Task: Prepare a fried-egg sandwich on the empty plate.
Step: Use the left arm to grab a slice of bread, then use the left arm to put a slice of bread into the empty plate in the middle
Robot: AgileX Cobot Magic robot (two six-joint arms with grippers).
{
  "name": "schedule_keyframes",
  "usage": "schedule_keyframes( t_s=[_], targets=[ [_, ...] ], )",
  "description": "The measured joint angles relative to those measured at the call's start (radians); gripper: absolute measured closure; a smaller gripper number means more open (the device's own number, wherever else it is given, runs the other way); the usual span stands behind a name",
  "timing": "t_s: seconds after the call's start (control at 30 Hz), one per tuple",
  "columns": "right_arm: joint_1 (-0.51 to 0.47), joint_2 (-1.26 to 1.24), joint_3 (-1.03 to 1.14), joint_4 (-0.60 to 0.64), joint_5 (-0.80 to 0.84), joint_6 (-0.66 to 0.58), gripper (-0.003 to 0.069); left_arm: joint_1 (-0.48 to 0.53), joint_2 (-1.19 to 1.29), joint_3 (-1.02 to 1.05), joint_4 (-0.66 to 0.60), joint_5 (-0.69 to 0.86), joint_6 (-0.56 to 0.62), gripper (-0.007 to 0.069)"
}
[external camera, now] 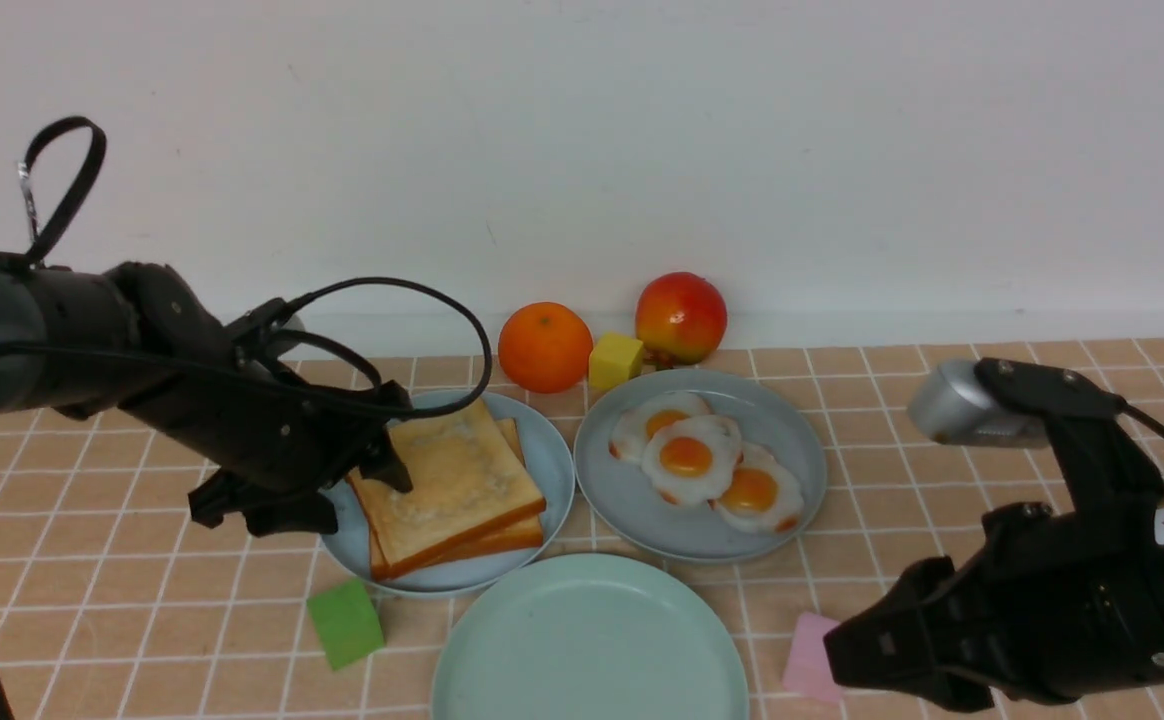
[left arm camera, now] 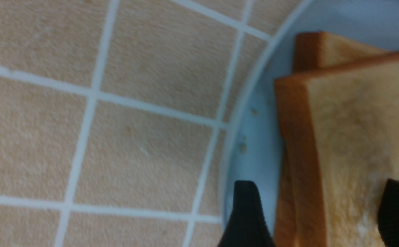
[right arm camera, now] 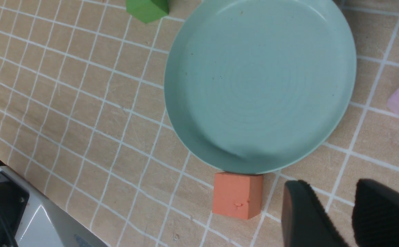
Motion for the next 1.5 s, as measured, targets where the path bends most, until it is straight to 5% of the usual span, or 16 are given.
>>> schedule_keyframes(
  t_s=[0.17,0.4,0.5,0.87,1.07,1.23,1.5],
  targets=[
    [0.0,0.0,0.0,-0.009,-0.002,-0.014,0.0419,0.0,0.005,-0.002,-0.004,-0.019,0.004,0.0194],
    [0.0,0.0,0.0,-0.016,-0.006,-0.022,0.0419,0.0,0.005,-0.009,-0.005,-0.032,0.016,0.0522],
    [0.0,0.0,0.0,-0.016,-0.006,-0.022,0.0419,0.0,-0.001,-0.009,-0.005,-0.03,0.021,0.0602],
    [0.0,0.0,0.0,-0.015,0.008,-0.022,0.0419,-0.01,-0.222,-0.009,-0.001,0.112,0.032,0.0608],
    [0.0,0.0,0.0,-0.015,0.008,-0.022,0.0419,-0.144,-0.284,0.012,-0.005,0.233,0.038,0.0608],
    [0.0,0.0,0.0,-0.015,0.008,-0.022,0.0419,-0.314,-0.262,0.116,-0.008,0.18,0.037,0.0608],
    [0.0,0.0,0.0,-0.016,0.011,-0.022,0.0419,-0.355,-0.185,0.205,-0.006,0.036,-0.051,0.0608]
  ],
)
